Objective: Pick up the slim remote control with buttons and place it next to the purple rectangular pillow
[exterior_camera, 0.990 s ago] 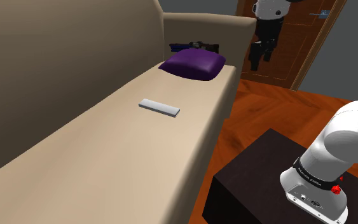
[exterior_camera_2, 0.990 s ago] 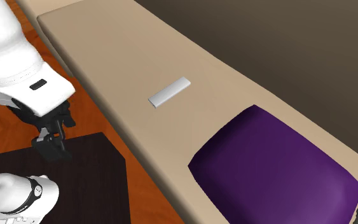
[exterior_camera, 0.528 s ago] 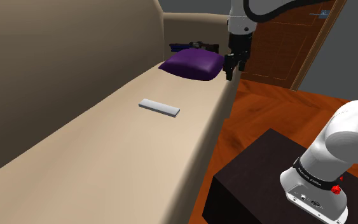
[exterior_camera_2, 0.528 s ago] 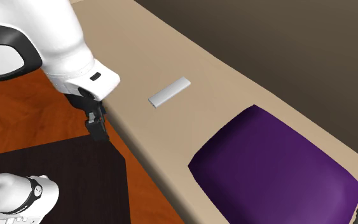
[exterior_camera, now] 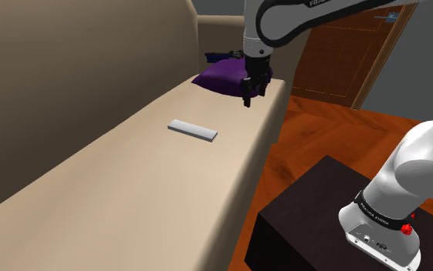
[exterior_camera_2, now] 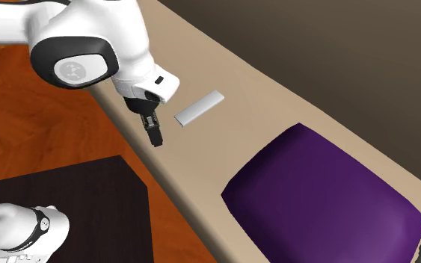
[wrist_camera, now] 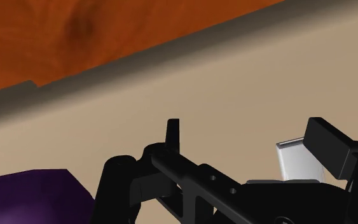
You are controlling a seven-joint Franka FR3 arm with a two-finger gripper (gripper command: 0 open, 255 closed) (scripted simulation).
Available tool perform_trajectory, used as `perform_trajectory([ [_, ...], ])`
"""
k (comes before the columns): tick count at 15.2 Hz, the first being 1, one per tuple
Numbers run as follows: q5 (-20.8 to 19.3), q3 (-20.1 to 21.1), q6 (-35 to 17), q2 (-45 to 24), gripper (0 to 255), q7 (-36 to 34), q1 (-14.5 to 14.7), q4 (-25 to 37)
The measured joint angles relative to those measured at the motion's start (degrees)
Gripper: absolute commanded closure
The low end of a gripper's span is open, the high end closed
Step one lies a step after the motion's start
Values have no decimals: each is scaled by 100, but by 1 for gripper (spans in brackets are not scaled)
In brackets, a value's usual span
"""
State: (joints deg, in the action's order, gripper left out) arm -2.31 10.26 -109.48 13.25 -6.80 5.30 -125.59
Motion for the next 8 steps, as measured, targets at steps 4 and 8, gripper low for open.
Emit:
perform_trajectory([
  [4,-37,149,-331,-804,0,-139,88,509],
  [8,-121,255,-597,-1572,0,-245,180,1050],
])
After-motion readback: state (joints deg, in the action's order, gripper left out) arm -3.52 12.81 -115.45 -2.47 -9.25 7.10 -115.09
